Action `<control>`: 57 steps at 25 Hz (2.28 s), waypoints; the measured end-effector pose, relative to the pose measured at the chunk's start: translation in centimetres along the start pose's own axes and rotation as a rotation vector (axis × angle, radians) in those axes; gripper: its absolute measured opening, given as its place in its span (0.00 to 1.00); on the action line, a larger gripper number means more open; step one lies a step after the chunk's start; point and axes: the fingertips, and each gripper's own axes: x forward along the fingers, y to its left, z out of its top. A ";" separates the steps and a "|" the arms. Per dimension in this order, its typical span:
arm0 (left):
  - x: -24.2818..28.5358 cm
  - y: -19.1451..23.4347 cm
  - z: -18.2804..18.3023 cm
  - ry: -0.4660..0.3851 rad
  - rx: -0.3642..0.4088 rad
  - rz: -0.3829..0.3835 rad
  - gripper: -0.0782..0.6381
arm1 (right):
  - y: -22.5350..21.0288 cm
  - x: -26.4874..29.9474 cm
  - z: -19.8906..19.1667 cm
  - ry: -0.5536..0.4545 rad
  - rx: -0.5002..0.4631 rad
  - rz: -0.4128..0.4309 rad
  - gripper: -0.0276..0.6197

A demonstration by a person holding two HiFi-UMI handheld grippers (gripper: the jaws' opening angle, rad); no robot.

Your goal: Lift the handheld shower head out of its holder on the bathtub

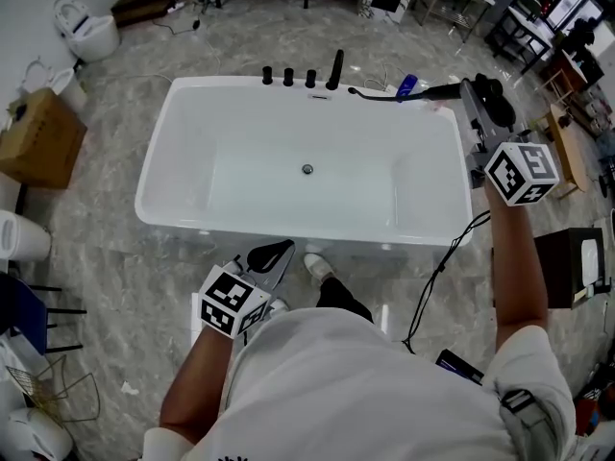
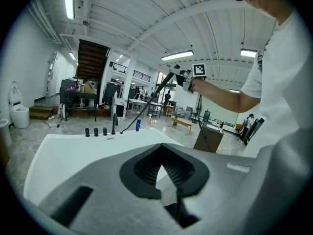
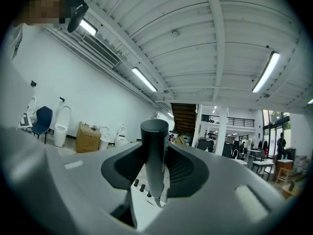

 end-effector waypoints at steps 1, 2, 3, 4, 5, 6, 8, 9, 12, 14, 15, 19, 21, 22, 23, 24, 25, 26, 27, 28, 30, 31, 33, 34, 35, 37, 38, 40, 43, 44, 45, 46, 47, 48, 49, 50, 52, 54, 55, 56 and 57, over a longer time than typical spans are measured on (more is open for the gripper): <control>-0.1 -0.1 -0.1 0.000 0.002 -0.003 0.12 | 0.2 -0.6 0.4 -0.003 -0.001 -0.001 0.27; -0.3 -0.2 -0.2 0.001 0.004 -0.005 0.12 | 0.4 -1.1 0.7 -0.007 -0.003 -0.001 0.27; -0.4 -0.4 -0.2 0.001 0.006 -0.007 0.12 | 0.7 -1.7 1.1 -0.011 -0.004 -0.002 0.27; -0.5 -0.5 -0.3 0.001 0.007 -0.009 0.12 | 0.9 -2.3 1.5 -0.014 -0.005 -0.002 0.27; -0.6 -0.6 -0.4 0.001 0.009 -0.011 0.12 | 1.1 -2.9 1.8 -0.016 -0.005 -0.003 0.27; -0.7 -0.6 -0.4 0.001 0.010 -0.012 0.12 | 1.3 -3.4 2.1 -0.018 -0.006 -0.003 0.27; -0.8 -0.6 -0.5 0.001 0.012 -0.015 0.12 | 1.6 -4.3 2.5 -0.022 -0.007 -0.004 0.27; -0.9 -0.6 -0.6 0.001 0.014 -0.016 0.12 | 1.8 -4.8 2.8 -0.025 -0.007 -0.005 0.27; -1.2 -0.9 -0.7 0.001 0.019 -0.024 0.12 | 2.3 -6.0 3.4 -0.031 -0.006 -0.014 0.27; -1.4 -1.0 -0.8 0.001 0.023 -0.030 0.12 | 2.6 -6.8 3.6 -0.032 -0.004 -0.019 0.27; -1.5 -1.1 -0.8 0.000 0.025 -0.032 0.12 | 2.8 -7.1 3.7 -0.031 -0.004 -0.021 0.27; -1.9 -1.4 -0.8 -0.004 0.030 -0.035 0.12 | 3.7 -8.3 3.3 -0.018 0.004 -0.022 0.27; -2.1 -1.4 -0.7 -0.007 0.031 -0.035 0.12 | 4.1 -8.4 2.7 -0.004 0.017 -0.019 0.27; -2.2 -1.4 -0.7 -0.008 0.032 -0.034 0.12 | 4.4 -8.5 2.3 0.002 0.025 -0.018 0.27; -2.4 -1.4 -0.7 -0.009 0.032 -0.033 0.12 | 4.7 -8.6 1.9 0.009 0.033 -0.018 0.27; -2.6 -1.4 -0.8 -0.011 0.032 -0.031 0.12 | 5.0 -8.8 1.5 0.015 0.042 -0.017 0.27; -2.8 -1.4 -0.9 -0.012 0.031 -0.028 0.12 | 5.3 -8.9 1.0 0.022 0.049 -0.015 0.27; -3.0 -1.4 -0.9 -0.013 0.031 -0.026 0.12 | 5.7 -9.1 0.6 0.029 0.055 -0.013 0.27; -3.2 -1.4 -0.9 -0.014 0.032 -0.024 0.12 | 6.1 -9.2 0.2 0.037 0.060 -0.011 0.27; -3.4 -1.3 -0.9 -0.016 0.032 -0.022 0.12 | 6.5 -9.3 -0.2 0.045 0.066 -0.007 0.27; -3.6 -1.3 -0.9 -0.019 0.031 -0.018 0.12 | 7.3 -9.6 -1.1 0.063 0.079 0.003 0.27; -3.7 -1.3 -1.0 -0.020 0.030 -0.017 0.12 | 7.7 -9.7 -1.6 0.073 0.086 0.008 0.27; -3.8 -1.3 -1.0 -0.022 0.030 -0.018 0.12 | 8.5 -9.9 -2.5 0.092 0.093 0.016 0.27; -3.8 -1.3 -1.0 -0.023 0.030 -0.019 0.12 | 8.8 -9.9 -2.9 0.101 0.096 0.019 0.27; -3.9 -1.3 -1.1 -0.023 0.030 -0.019 0.12 | 9.2 -10.0 -3.3 0.109 0.099 0.022 0.27; -4.0 -1.4 -1.1 -0.024 0.030 -0.020 0.12 | 9.7 -10.1 -4.0 0.121 0.108 0.028 0.27; -4.0 -1.5 -1.1 -0.025 0.030 -0.020 0.12 | 9.8 -10.1 -4.2 0.126 0.112 0.030 0.27; -4.0 -1.6 -1.0 -0.026 0.030 -0.020 0.12 | 10.0 -10.2 -4.5 0.133 0.117 0.032 0.27; -4.2 -1.5 -1.1 -0.026 0.032 -0.018 0.12 | 10.1 -10.3 -4.7 0.133 0.118 0.031 0.27; -4.3 -1.5 -1.1 -0.025 0.032 -0.016 0.12 | 10.1 -10.3 -4.6 0.132 0.117 0.030 0.27; -4.4 -1.4 -1.2 -0.025 0.031 -0.014 0.12 | 10.1 -10.2 -4.6 0.131 0.117 0.030 0.27; -4.5 -1.4 -1.2 -0.025 0.031 -0.012 0.12 | 10.1 -10.2 -4.5 0.130 0.116 0.030 0.27; -4.5 -1.4 -1.2 -0.025 0.029 -0.009 0.12 | 10.0 -10.2 -4.5 0.130 0.115 0.031 0.27; -4.5 -1.5 -1.2 -0.026 0.029 -0.007 0.12 | 10.0 -10.3 -4.5 0.130 0.114 0.033 0.27; -4.6 -1.5 -1.2 -0.027 0.028 -0.005 0.12 | 10.1 -10.3 -4.5 0.131 0.113 0.035 0.27; -4.6 -1.4 -1.3 -0.028 0.028 -0.002 0.12 | 10.2 -10.2 -4.6 0.131 0.113 0.037 0.27; -4.8 -1.2 -1.3 -0.030 0.026 0.001 0.12 | 10.4 -10.1 -4.6 0.132 0.115 0.039 0.27; -5.0 -1.0 -1.3 -0.031 0.023 0.004 0.12 | 10.6 -9.8 -4.5 0.133 0.117 0.042 0.27; -5.1 -1.0 -1.3 -0.031 0.021 0.006 0.12 | 10.7 -9.8 -4.5 0.133 0.117 0.044 0.27; -5.1 -1.0 -1.3 -0.032 0.019 0.007 0.12 | 10.8 -9.7 -4.5 0.133 0.116 0.046 0.27; -5.1 -1.0 -1.3 -0.033 0.018 0.008 0.12 | 10.8 -9.7 -4.4 0.133 0.114 0.048 0.27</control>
